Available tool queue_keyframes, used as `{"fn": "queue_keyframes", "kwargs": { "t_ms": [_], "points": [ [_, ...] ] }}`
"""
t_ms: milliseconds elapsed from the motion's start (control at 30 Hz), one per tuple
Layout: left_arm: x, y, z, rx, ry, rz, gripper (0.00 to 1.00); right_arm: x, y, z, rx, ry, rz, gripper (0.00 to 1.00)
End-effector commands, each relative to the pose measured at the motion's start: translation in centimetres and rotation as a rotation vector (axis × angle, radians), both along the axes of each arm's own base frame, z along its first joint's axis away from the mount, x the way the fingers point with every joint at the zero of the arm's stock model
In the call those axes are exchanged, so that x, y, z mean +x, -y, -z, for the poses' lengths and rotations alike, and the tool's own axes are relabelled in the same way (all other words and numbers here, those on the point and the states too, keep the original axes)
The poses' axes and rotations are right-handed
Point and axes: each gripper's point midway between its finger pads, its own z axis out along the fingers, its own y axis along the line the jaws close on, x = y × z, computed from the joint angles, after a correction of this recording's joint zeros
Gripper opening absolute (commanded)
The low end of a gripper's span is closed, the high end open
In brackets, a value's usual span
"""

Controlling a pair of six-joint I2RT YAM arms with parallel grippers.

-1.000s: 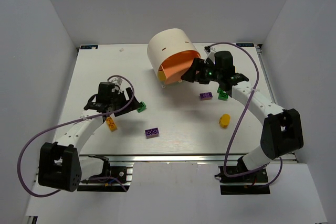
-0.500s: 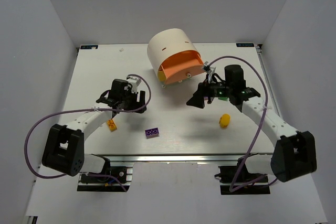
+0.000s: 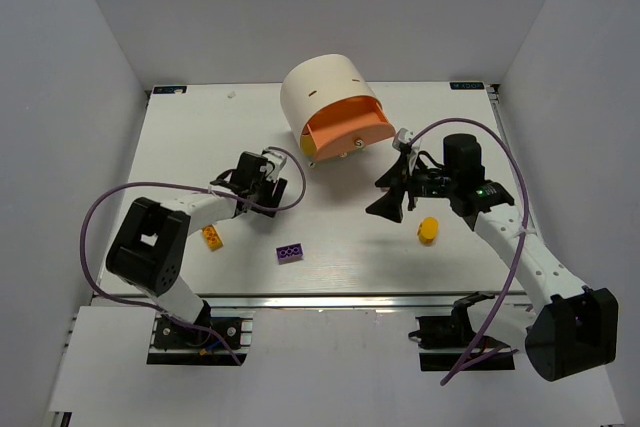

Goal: Sort the legos into containers by color

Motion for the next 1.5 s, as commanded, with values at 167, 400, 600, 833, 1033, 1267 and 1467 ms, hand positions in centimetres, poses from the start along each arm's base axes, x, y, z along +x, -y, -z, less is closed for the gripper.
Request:
{"fn": "queue_keyframes", "kwargs": {
  "t_ms": [167, 400, 600, 833, 1033, 1267, 1467],
  "points": [
    [2.8, 1.1, -0.6, -0.008, 0.069, -0.001, 0.64, 0.4, 0.5, -1.0, 0.002, 0.044, -0.004, 0.89],
    [2.1, 1.7, -0.7, -0.057, 0.04, -0.017, 0.32, 0.8, 1.1, -0.9, -0.015, 0.05, 0.01, 0.89],
    [1.3, 3.3, -10.7, -0.291, 0.206, -0.047, 0.15, 1.6, 2.0, -0.8, -0.053, 0.069, 0.065, 0.79],
    [-0.5, 5.5, -23.1, -0.545, 0.45, 0.064, 0.02, 1.7, 2.5, 0.1, -0.073, 0.056, 0.072, 0.14],
    [3.7, 9.8, -30.2, -0.599, 0.542, 0.191, 0.05, 2.2, 2.8, -0.2, -0.09, 0.067, 0.093, 0.22],
    [7.7, 13.9, -31.2, -0.599, 0.552, 0.275, 0.07, 2.8, 3.9, -0.7, -0.103, 0.056, 0.169, 0.33],
    [8.0, 17.1, -30.2, -0.619, 0.526, 0.328, 0.12, 3.5, 5.0, -0.9, -0.115, 0.051, 0.242, 0.41]
  ]
}}
